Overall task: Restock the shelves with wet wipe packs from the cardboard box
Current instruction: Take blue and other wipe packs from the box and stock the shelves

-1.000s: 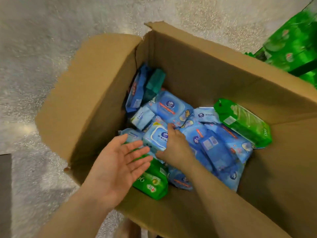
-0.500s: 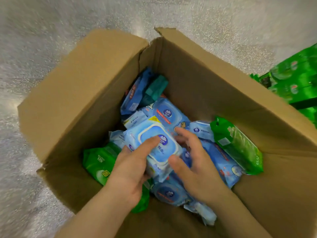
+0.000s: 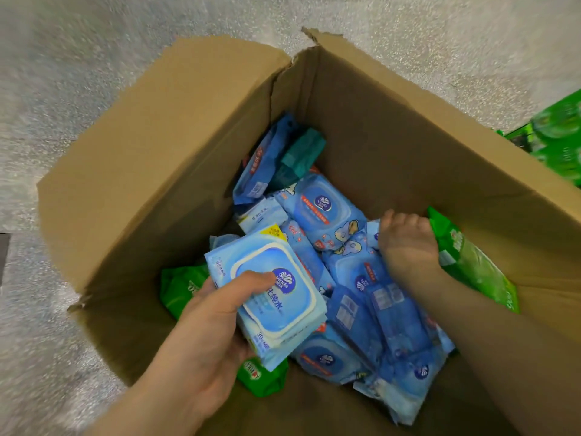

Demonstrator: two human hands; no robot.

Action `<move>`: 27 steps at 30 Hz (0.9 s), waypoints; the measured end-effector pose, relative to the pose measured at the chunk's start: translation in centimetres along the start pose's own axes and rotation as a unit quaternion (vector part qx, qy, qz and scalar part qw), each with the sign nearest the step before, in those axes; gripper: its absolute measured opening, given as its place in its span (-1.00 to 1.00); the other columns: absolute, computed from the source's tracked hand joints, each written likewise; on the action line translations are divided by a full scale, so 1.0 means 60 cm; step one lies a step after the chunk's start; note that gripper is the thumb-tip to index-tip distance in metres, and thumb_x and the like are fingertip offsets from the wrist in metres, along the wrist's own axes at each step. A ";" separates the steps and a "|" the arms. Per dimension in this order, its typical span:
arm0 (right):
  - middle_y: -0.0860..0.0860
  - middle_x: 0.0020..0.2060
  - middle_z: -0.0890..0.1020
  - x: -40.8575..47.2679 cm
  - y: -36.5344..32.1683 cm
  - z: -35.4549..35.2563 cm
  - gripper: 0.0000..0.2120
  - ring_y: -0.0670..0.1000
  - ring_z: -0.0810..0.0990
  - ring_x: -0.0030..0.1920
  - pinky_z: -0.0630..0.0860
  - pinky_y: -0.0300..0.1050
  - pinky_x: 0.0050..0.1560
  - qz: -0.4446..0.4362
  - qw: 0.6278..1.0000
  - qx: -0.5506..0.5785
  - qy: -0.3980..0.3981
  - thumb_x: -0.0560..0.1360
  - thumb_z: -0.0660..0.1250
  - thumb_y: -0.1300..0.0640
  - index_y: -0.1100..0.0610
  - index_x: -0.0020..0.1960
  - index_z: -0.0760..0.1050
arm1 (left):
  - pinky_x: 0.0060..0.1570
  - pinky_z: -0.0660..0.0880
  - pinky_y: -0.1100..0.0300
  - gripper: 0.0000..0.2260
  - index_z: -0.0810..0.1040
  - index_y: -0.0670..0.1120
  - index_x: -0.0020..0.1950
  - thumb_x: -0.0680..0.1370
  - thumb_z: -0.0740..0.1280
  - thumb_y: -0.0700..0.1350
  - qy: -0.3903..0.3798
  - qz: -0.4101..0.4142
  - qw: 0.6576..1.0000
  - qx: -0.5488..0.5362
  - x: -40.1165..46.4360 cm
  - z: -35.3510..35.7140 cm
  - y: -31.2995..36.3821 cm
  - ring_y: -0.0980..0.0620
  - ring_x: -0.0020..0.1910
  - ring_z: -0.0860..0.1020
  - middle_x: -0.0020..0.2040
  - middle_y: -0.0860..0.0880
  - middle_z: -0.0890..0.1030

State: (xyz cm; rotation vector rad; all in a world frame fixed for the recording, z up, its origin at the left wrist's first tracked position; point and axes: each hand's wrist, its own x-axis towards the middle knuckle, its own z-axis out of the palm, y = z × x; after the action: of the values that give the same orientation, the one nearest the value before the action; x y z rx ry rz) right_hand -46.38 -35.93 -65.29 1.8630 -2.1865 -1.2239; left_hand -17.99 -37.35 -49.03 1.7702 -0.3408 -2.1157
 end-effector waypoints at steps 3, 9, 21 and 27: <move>0.11 0.10 0.61 -0.015 0.018 -0.024 -0.67 0.15 0.59 0.11 0.48 -0.03 0.07 0.008 0.997 0.079 0.003 0.51 0.34 0.11 0.15 0.24 0.42 | -0.01 0.67 -0.19 -0.46 0.64 -0.10 0.26 0.26 0.48 -0.12 -0.008 -0.006 1.000 0.013 0.000 -0.009 -0.005 -0.21 -0.01 0.73 0.04 -0.19 0.74; 0.09 -0.05 0.59 -0.122 0.046 -0.120 -0.55 0.23 0.56 -0.03 0.49 0.08 -0.10 0.039 0.902 0.420 0.088 0.35 0.55 0.01 0.05 0.16 0.46 | 0.07 0.63 -0.27 -0.48 0.51 -0.01 0.35 0.40 0.50 -0.14 -0.005 -0.018 1.000 0.018 0.001 -0.021 -0.006 -0.20 0.00 0.73 0.03 -0.15 0.75; -0.04 0.05 0.33 -0.305 -0.024 -0.275 -0.39 0.06 0.40 0.09 0.35 -0.16 0.19 -0.032 0.762 0.597 0.249 0.39 0.43 -0.25 0.04 0.33 0.50 | 0.10 0.64 -0.19 -0.64 0.45 0.03 0.43 0.65 0.30 0.04 -0.015 0.074 0.997 0.000 0.017 0.013 -0.035 -0.15 0.07 0.72 0.16 -0.09 0.72; -0.05 0.27 0.43 -0.313 0.006 -0.253 -0.34 -0.13 0.40 0.38 0.32 -0.39 0.31 -0.042 0.672 0.716 0.184 0.32 0.45 -0.24 -0.06 0.38 0.46 | 0.23 0.57 -0.21 -0.52 0.45 0.06 0.46 0.61 0.29 0.25 -0.056 0.076 0.995 0.011 0.021 0.014 -0.047 -0.16 0.19 0.68 0.25 -0.08 0.68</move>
State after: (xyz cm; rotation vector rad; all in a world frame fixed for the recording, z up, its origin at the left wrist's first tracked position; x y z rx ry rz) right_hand -33.99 -28.26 -46.03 2.0187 -2.8690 1.3764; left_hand -19.37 -35.34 -51.15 1.5863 -0.5134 -2.1135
